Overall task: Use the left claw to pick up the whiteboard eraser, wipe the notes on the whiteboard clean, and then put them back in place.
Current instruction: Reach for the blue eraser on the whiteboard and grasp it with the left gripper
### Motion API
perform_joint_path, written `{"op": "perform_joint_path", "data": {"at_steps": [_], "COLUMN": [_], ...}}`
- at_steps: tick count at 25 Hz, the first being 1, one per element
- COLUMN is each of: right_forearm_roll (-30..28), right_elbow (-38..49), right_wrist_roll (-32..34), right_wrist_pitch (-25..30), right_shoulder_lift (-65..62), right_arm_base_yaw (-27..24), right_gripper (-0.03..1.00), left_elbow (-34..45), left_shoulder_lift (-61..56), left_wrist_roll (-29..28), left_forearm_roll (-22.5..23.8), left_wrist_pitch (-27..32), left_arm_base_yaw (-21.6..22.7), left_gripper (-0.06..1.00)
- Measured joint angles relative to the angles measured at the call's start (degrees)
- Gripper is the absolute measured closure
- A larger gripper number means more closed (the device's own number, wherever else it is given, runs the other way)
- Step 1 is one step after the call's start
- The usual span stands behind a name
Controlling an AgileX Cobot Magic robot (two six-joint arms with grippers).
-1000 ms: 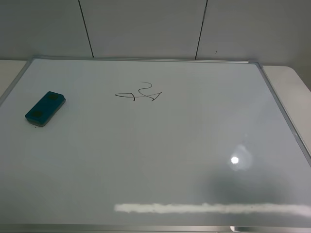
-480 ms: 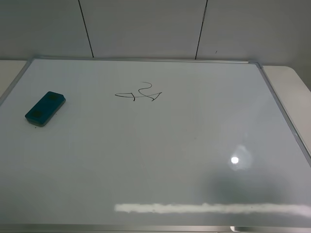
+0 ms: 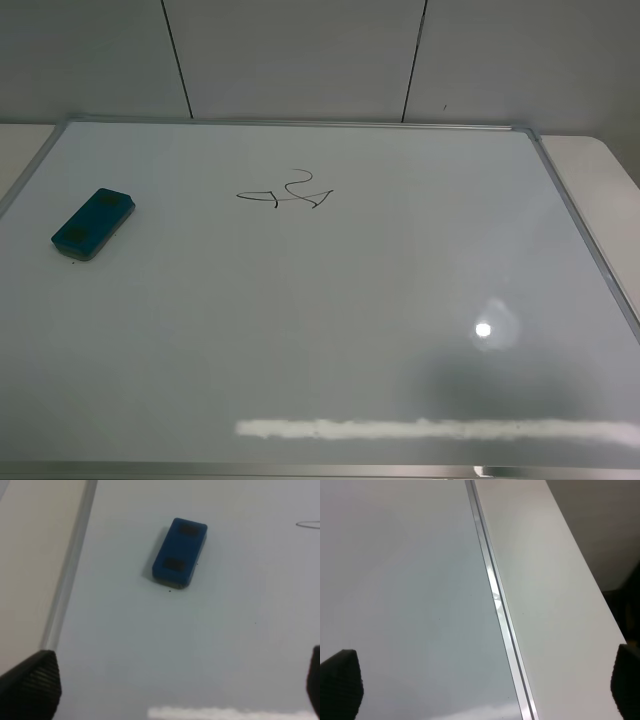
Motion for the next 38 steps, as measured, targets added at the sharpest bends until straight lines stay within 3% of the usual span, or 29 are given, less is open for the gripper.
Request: {"op": "perform_joint_path", "data": {"at_steps": [5,14,22,32,38], "right_forearm_roll": [0.0,0.0,0.0,0.0,0.0], "right_elbow": [0.0,0.0,0.0,0.0,0.0], "right_wrist_roll": [0.0,0.0,0.0,0.0,0.0], "right_wrist_pitch": [0.0,0.0,0.0,0.0,0.0], "right_shoulder_lift": [0.0,0.0,0.0,0.0,0.0], "right_arm_base_yaw": [0.0,0.0,0.0,0.0,0.0], "right_gripper": [-0.02,-0.02,-0.02,-0.02,-0.02], "left_elbow": [-1.0,-10.5,-19.9,-23.6,-23.6], "left_shoulder_lift": [5.9,30.5,52.6,69.9,77.1], "left_wrist_roll": [-1.1,1.8,3.0,4.9,6.3], "left_forearm_roll": [0.0,-0.1,4.7,11.8,12.6], "left_wrist_pitch": [0.2,0.1,-1.3,-9.4,-16.0], "left_arm_base_yaw": [0.0,-0.4,-7.0,-7.3,-4.1], "left_gripper": [-0.05,-0.05,-0.05,-0.05,-0.05]}}
